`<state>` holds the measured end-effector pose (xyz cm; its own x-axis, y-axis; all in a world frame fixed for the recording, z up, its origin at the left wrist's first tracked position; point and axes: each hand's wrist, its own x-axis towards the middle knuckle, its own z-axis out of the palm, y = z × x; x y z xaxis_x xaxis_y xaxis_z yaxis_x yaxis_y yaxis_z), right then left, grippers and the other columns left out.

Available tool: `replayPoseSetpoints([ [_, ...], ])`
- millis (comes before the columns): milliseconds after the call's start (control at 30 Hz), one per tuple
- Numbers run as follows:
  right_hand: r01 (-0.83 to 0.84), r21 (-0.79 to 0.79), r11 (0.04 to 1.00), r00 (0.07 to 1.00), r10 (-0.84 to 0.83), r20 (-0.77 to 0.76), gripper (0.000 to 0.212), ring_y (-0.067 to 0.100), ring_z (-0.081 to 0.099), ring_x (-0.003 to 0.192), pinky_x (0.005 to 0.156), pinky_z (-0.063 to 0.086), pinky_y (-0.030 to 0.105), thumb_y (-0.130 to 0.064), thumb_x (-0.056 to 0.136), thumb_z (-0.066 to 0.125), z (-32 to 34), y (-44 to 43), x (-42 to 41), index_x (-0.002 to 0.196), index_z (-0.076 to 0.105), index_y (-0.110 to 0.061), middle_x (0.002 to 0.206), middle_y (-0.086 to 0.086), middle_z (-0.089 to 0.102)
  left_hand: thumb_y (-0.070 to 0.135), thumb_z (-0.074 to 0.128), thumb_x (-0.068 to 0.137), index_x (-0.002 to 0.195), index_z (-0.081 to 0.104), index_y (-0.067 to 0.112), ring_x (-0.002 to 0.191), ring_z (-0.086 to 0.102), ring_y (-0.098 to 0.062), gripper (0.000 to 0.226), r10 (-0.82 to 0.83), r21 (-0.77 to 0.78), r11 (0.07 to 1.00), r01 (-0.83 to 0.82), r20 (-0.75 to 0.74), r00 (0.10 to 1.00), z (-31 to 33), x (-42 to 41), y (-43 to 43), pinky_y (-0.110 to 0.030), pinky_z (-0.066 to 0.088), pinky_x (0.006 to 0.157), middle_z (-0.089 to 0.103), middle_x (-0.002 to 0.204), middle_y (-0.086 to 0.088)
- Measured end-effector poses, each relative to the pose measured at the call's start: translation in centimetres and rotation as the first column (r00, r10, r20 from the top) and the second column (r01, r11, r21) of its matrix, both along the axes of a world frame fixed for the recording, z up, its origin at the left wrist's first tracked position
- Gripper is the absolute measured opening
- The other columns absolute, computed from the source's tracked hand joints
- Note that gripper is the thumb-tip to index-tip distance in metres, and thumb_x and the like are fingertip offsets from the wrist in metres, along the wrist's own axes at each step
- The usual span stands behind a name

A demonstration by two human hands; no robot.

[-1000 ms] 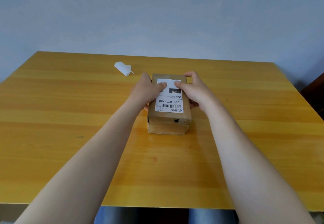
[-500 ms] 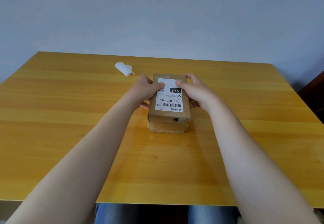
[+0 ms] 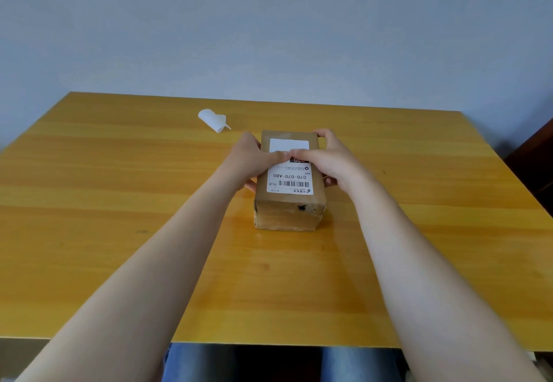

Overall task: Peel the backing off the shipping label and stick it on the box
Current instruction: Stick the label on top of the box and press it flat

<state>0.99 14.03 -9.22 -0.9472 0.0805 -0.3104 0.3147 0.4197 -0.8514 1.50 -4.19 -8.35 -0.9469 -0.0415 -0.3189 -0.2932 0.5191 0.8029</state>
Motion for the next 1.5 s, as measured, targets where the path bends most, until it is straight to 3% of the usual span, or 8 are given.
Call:
replayPoseSetpoints([
  [167, 0.008, -0.023, 1.000, 1.000, -0.008, 0.000, 0.074, 0.015, 0.071, 0.078, 0.054, 0.048, 0.027, -0.043, 0.085, 0.084, -0.2, -0.4, -0.8, 0.144, 0.040, -0.032, 0.104, -0.003, 0.073, 0.061, 0.081, 0.078, 0.117, 0.047, 0.014, 0.087, 0.075, -0.026, 0.070, 0.015, -0.111, 0.994, -0.018, -0.031, 0.999, -0.2, -0.7, 0.3, -0.047, 0.067, 0.068, 0.070, 0.101, -0.002],
  [400, 0.010, -0.021, 1.000, 1.000, -0.010, -0.016, 0.057, 0.023, 0.068, 0.085, 0.059, 0.046, 0.029, -0.046, 0.094, 0.074, -0.8, -0.4, -2.0, 0.137, 0.041, -0.029, 0.111, 0.003, 0.071, 0.064, 0.074, 0.083, 0.123, 0.048, 0.011, 0.081, 0.078, -0.030, 0.071, 0.005, -0.212, 0.977, -0.010, -0.024, 1.000, -0.1, -2.0, 0.7, -0.045, 0.066, 0.077, 0.071, 0.089, 0.000],
  [567, 0.020, -0.037, 0.999, 0.999, -0.021, -0.042, 0.050, 0.030, 0.074, 0.100, 0.080, 0.059, 0.044, -0.047, 0.097, 0.068, -1.6, -0.5, -2.7, 0.133, 0.041, -0.026, 0.117, 0.008, 0.073, 0.063, 0.070, 0.086, 0.104, 0.054, 0.013, 0.073, 0.079, -0.031, 0.056, 0.013, -0.250, 0.968, -0.023, -0.042, 0.999, -0.1, -2.9, 0.9, -0.043, 0.066, 0.076, 0.073, 0.083, -0.001],
  [767, 0.038, -0.010, 0.999, 0.998, -0.038, -0.055, 0.032, 0.021, 0.061, 0.067, 0.050, 0.041, 0.024, -0.046, 0.104, 0.054, -1.9, -0.1, -3.5, 0.126, 0.046, -0.025, 0.093, 0.004, 0.069, 0.058, 0.064, 0.091, 0.093, 0.054, 0.013, 0.078, 0.079, -0.035, 0.046, 0.054, -0.135, 0.989, -0.064, -0.076, 0.996, -0.5, -3.5, 0.4, -0.047, 0.066, 0.078, 0.074, 0.090, -0.007],
  [900, 0.024, -0.030, 0.999, 0.998, -0.026, -0.052, 0.031, 0.021, 0.063, 0.069, 0.053, 0.045, 0.026, -0.046, 0.105, 0.054, -1.9, 0.0, -3.4, 0.127, 0.046, -0.024, 0.093, 0.003, 0.069, 0.054, 0.064, 0.094, 0.079, 0.042, 0.016, 0.081, 0.079, -0.037, 0.046, 0.072, -0.080, 0.994, -0.079, -0.090, 0.993, -0.8, -3.3, 0.2, -0.053, 0.066, 0.075, 0.074, 0.090, -0.010],
  [1133, -0.007, -0.122, 0.993, 1.000, 0.008, 0.007, 0.038, 0.018, 0.072, 0.078, 0.065, 0.058, 0.033, -0.040, 0.099, 0.069, -1.1, 0.1, -2.2, 0.131, 0.052, -0.027, 0.102, 0.000, 0.075, 0.053, 0.070, 0.093, 0.092, 0.054, 0.011, 0.081, 0.078, -0.032, 0.045, -0.004, -0.145, 0.989, -0.004, -0.051, 0.999, 0.1, -2.3, 0.6, -0.042, 0.066, 0.070, 0.075, 0.091, -0.008],
  [1300, -0.071, -0.209, 0.975, 0.996, 0.079, 0.031, 0.052, 0.030, 0.077, 0.108, 0.101, 0.059, 0.057, -0.022, 0.090, 0.082, -0.9, 1.1, -1.1, 0.132, 0.053, -0.036, 0.113, 0.002, 0.079, 0.053, 0.085, 0.079, 0.123, 0.045, 0.010, 0.080, 0.074, -0.018, 0.074, -0.056, -0.108, 0.993, 0.057, 0.013, 0.998, 0.4, -1.4, 0.1, -0.034, 0.062, 0.061, 0.068, 0.098, 0.000],
  [1500, -0.125, -0.201, 0.972, 0.990, 0.134, 0.033, 0.074, 0.026, 0.077, 0.106, 0.098, 0.060, 0.054, -0.016, 0.076, 0.094, -0.5, 1.2, -0.1, 0.126, 0.045, -0.039, 0.118, 0.001, 0.077, 0.047, 0.095, 0.068, 0.127, 0.045, 0.011, 0.085, 0.071, -0.012, 0.085, -0.135, -0.047, 0.989, 0.137, 0.047, 0.990, 0.6, -0.8, -0.4, -0.029, 0.058, 0.064, 0.068, 0.105, 0.001],
])
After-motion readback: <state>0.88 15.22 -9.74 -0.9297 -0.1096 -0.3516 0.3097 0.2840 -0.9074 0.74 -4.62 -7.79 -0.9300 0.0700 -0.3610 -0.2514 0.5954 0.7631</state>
